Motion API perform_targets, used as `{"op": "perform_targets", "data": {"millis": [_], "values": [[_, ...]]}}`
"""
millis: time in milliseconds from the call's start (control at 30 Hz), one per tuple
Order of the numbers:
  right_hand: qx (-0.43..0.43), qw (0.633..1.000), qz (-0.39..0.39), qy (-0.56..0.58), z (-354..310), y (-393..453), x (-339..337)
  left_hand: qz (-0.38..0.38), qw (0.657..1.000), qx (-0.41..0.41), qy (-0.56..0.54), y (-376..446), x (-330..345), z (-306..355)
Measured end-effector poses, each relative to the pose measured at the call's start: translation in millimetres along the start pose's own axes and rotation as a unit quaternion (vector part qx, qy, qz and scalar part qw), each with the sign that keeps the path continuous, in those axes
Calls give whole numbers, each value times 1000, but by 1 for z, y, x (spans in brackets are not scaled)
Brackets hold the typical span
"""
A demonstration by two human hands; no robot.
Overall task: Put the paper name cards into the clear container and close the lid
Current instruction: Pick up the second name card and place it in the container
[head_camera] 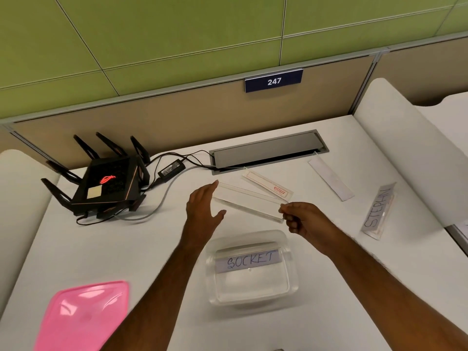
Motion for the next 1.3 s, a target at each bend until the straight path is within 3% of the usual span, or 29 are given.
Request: {"op": "perform_targets", "data": {"millis": [267, 600, 800, 967, 1133, 1300], "values": [[68, 988, -94, 100, 6, -11, 14, 46, 998, 16, 28, -21, -17, 1], [96, 990, -89, 58, 16, -19, 10, -2, 996, 76, 48, -38, -31, -7], [34, 998, 13, -59, 13, -27, 6, -44, 998, 38, 19, -47, -30, -12], [-62, 969, 106, -215, 8, -31, 4, -61, 998, 14, 4, -57, -23, -13], [-125, 951, 83, -270, 12, -39, 4, -56, 998, -3, -11, -66, -17, -13], [-138, 916, 9, -377, 18, -45, -2, -69, 997, -12, -28, -71, -14, -13]]}}
Point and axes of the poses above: each hand's wrist, its own y-axis towards the middle knuckle, its own x-axis out of the palm, z = x × y, the point moved 3 cm from there along y, towards the middle knuckle, and after that the axes turned 12 degrees about -z, right-handed, at the moved point
